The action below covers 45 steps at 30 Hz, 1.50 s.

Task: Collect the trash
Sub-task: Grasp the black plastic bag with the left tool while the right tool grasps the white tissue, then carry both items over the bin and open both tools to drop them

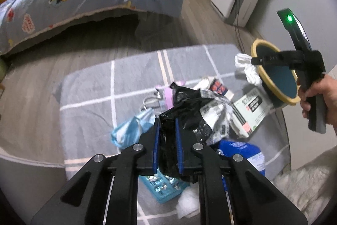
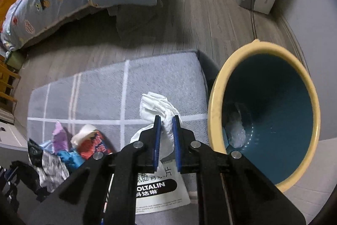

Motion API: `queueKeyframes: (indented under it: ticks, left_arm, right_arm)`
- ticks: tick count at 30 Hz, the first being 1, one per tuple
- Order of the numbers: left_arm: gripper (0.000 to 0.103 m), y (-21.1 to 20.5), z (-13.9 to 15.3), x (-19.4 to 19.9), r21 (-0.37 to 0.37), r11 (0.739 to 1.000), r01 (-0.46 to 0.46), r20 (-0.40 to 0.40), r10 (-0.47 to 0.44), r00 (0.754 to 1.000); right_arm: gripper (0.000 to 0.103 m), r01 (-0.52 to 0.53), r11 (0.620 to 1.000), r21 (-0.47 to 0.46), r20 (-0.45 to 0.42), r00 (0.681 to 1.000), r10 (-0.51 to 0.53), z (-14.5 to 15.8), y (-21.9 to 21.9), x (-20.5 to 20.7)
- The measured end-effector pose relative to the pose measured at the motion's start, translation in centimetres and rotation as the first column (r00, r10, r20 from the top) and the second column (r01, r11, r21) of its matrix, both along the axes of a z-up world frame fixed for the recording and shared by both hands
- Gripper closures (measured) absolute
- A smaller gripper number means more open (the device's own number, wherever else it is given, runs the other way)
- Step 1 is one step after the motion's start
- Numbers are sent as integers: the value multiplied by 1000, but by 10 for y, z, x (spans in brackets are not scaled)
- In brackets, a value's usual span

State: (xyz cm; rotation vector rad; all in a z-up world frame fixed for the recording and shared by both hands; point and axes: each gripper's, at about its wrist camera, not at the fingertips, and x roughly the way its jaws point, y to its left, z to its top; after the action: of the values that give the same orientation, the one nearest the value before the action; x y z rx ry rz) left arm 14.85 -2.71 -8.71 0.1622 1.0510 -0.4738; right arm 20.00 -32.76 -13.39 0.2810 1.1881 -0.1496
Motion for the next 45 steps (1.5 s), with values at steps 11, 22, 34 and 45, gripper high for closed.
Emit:
queueKeyframes:
  ticks: [11, 22, 34, 45]
  left_arm:
    - [91, 8, 48, -7, -63, 998, -8, 127, 16, 992]
    - [91, -20, 84, -14, -81, 996, 36, 240, -15, 971]
    - [91, -70, 99, -16, -106, 989, 105, 277, -72, 958]
    - [91, -138, 95, -14, -109, 978, 178, 275, -142, 951]
  right_arm:
    - [92, 12, 999, 35, 116, 993, -16, 55, -3, -32]
    - [92, 18, 1000, 10, 171, 985, -19, 82, -19, -59]
    - [92, 85, 996, 15, 181, 980, -86, 78, -71, -77]
    - [92, 148, 988, 33, 175, 973, -152, 69, -121, -89]
